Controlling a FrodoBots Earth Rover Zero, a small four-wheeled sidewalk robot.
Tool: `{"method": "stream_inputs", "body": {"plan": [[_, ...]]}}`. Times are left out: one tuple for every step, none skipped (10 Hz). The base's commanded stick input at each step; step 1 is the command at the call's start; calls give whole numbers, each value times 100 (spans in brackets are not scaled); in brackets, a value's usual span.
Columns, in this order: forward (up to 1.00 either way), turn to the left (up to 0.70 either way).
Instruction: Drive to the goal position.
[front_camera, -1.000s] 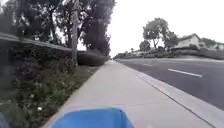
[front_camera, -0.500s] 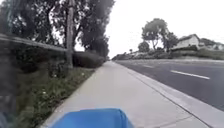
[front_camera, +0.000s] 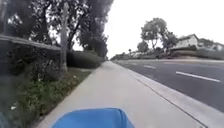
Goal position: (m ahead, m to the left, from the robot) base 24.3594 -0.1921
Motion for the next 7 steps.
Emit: {"method": "stream_inputs", "body": {"plan": [[100, 9], [100, 0], [100, 0], [100, 0], [100, 0], [100, 0], [100, 0]]}}
